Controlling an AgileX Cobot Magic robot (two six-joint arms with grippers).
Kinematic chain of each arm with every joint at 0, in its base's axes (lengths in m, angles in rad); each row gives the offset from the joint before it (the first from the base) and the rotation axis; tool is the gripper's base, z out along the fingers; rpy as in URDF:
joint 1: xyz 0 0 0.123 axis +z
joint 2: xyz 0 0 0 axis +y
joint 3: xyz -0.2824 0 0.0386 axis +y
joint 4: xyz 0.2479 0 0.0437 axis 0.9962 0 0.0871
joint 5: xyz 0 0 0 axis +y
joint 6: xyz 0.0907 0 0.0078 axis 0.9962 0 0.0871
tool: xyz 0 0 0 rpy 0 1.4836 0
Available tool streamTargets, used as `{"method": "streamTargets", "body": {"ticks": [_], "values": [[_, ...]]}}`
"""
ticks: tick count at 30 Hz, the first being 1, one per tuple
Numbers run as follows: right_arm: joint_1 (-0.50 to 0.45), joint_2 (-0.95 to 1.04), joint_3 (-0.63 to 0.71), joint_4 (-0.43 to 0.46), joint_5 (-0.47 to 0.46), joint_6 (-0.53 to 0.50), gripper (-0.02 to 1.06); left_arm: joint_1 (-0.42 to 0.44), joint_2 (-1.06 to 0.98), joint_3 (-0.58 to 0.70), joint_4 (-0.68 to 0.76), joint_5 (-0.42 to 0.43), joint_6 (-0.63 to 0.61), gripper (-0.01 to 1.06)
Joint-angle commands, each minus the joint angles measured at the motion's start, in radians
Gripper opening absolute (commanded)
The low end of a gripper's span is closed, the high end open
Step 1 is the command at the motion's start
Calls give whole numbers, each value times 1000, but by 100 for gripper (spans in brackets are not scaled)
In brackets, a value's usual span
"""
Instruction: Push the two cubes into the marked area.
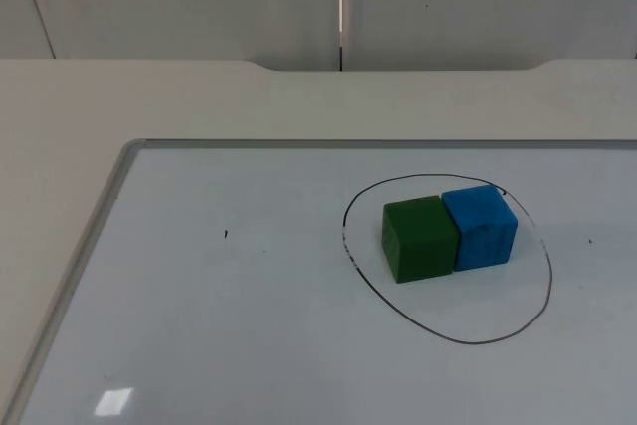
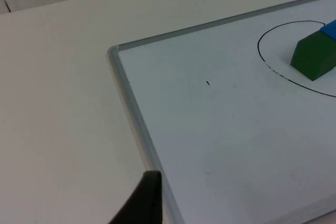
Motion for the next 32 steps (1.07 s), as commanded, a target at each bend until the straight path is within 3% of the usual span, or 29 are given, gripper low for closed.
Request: {"method": "streamTargets", "body": {"ticks": [1,17,22,32], "values": [[-9,-4,6,0,1,0,105,2,-3,6,2,-1,0,105],[-9,-4,6,3,1,0,105,15,-3,6,1,-1,0,105],[-9,-4,6,3,1,0,105,105,-3,6,4,-2,0,105],[-9,-4,6,3,1,0,105,371,-3,6,4,-2,0,105]]}}
